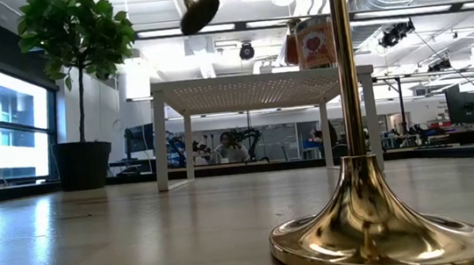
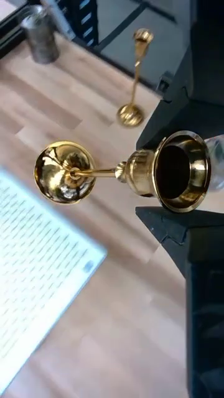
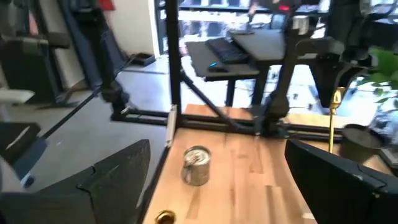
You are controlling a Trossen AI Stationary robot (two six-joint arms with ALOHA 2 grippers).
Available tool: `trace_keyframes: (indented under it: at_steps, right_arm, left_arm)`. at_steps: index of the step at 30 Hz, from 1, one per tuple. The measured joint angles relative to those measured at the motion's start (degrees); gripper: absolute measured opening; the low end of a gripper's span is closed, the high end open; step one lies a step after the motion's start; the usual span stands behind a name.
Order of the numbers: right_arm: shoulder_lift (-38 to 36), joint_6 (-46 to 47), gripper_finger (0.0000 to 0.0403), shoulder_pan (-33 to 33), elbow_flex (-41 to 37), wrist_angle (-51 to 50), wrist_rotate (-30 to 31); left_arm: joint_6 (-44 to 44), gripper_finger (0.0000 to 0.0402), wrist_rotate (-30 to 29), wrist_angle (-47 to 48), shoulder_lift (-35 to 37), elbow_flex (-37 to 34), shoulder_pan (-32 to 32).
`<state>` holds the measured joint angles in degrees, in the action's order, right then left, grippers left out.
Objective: Pick & Place candle stick holders
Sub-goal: Put the left gold candle holder on the shelf
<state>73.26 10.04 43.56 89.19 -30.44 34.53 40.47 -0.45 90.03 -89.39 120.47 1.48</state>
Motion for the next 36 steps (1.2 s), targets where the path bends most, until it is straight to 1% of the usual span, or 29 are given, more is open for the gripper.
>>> trace_keyframes:
  at_steps: [4,9,13,16,18,25,28,32,34,36]
  right_arm:
    - [-1.3,0.0,0.0367,-1.3,0.0,-1.5,2.4]
    - [-1.7,0.3,0.0367,-4.0,0.0,-5.0,4.6]
    - [-1.7,0.5,0.0367,-6.2,0.0,-5.9,4.5]
    - [-1.7,0.5,0.0367,-7.7,0.0,-6.3,4.4]
    - [-1.7,0.5,0.0367,-8.6,0.0,-6.3,4.3]
    - [-1.7,0.5,0.0367,-11.6,0.0,-6.3,4.1]
    - [-1.7,0.5,0.0367,-12.9,0.0,-6.2,3.1]
    - [-1.7,0.5,0.0367,-14.7,0.0,-6.2,1.2]
    - [-1.7,0.6,0.0367,-15.2,0.0,-6.2,0.5]
    - [-1.7,0.6,0.0367,-15.6,0.0,-6.2,-0.3]
  left_arm:
    - [-4.5,0.0132,1.1,0.0,-0.1,0.0,7.7]
    - [-12.9,0.0132,1.6,0.0,-0.1,0.0,16.6]
    - [-18.1,0.0132,1.7,0.0,-0.9,0.0,22.9]
    - [-21.2,0.0132,4.0,0.0,-1.5,0.0,26.6]
    - [-23.5,0.0132,4.5,-0.1,-1.8,0.0,28.5]
    - [-28.5,0.0132,6.6,-1.6,-2.6,0.9,30.4]
    - [-28.5,0.0132,6.6,-1.3,-4.4,5.5,29.8]
    - [-30.3,0.0132,6.2,-0.2,-8.0,14.6,28.5]
    - [-30.5,0.0132,7.2,-3.5,-7.8,13.3,27.4]
    - [-32.1,0.0132,7.9,-2.5,-8.3,13.1,27.9]
